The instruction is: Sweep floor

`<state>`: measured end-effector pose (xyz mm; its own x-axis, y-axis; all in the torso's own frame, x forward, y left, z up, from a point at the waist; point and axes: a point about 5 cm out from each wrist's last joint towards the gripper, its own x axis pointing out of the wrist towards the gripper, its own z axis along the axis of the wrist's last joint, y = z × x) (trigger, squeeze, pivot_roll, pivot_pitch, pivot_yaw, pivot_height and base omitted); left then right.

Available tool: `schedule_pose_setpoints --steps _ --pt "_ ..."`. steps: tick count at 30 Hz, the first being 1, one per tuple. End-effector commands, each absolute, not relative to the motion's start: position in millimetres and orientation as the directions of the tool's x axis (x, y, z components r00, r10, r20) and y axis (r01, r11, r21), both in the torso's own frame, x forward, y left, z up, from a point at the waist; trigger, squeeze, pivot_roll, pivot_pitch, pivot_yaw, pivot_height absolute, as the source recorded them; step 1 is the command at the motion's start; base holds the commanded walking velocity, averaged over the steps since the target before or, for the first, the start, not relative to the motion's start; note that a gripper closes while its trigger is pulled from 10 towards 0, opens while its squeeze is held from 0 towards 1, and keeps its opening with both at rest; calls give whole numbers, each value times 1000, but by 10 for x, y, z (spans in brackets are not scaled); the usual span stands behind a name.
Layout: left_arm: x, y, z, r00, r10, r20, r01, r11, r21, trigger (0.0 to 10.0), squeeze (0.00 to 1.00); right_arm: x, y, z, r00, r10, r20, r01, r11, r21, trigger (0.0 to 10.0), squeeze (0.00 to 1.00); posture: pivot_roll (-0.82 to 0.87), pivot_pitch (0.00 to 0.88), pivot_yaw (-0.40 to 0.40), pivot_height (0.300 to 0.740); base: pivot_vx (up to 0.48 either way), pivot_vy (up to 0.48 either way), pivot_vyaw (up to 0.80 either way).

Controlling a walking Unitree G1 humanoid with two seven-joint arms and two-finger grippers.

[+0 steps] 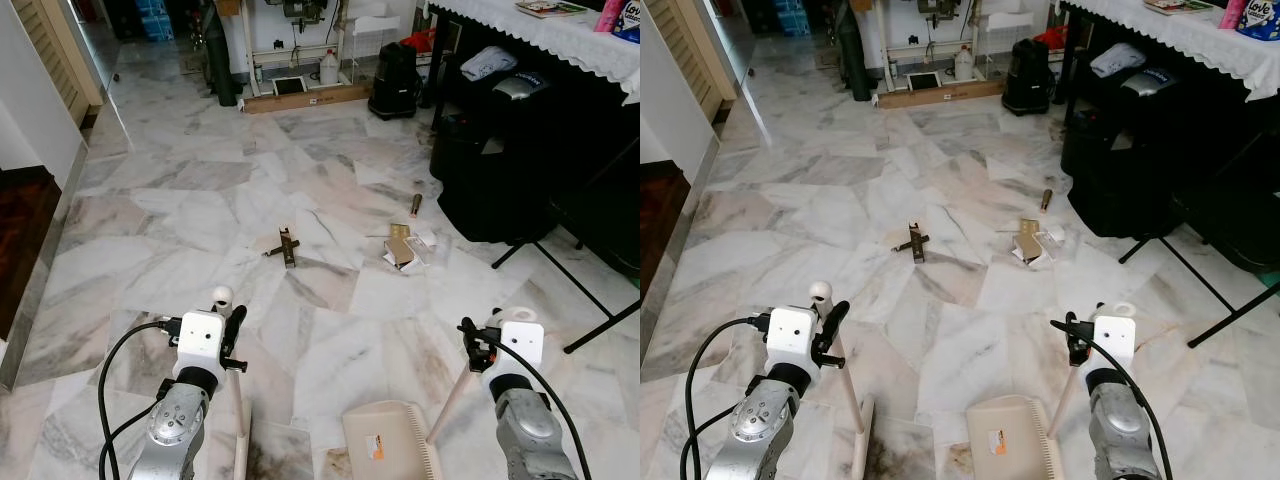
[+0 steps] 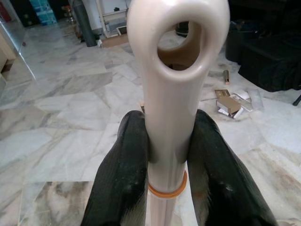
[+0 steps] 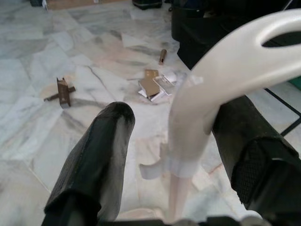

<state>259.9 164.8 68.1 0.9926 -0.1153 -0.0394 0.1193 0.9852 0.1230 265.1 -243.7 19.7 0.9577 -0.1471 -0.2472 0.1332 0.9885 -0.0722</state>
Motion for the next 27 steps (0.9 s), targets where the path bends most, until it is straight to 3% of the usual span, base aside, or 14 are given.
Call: schedule_pose_setpoints --steps 1,6,27 --pt "2639 1691 734 994 -111 -18 113 984 138 10000 0 2677 -2508 274 963 -142 -231 120 987 -104 10000 0 -17 0 31 740 0 0 0" --pt "2637 1686 725 993 -114 -21 116 984 138 10000 0 2658 -2528 295 968 -87 -236 57 990 -132 10000 0 -17 0 31 740 0 0 0" --pt "2606 1689 709 993 -114 -24 116 983 141 10000 0 2625 -2601 252 960 -61 -273 27 992 -126 10000 0 -19 0 28 740 0 0 0"
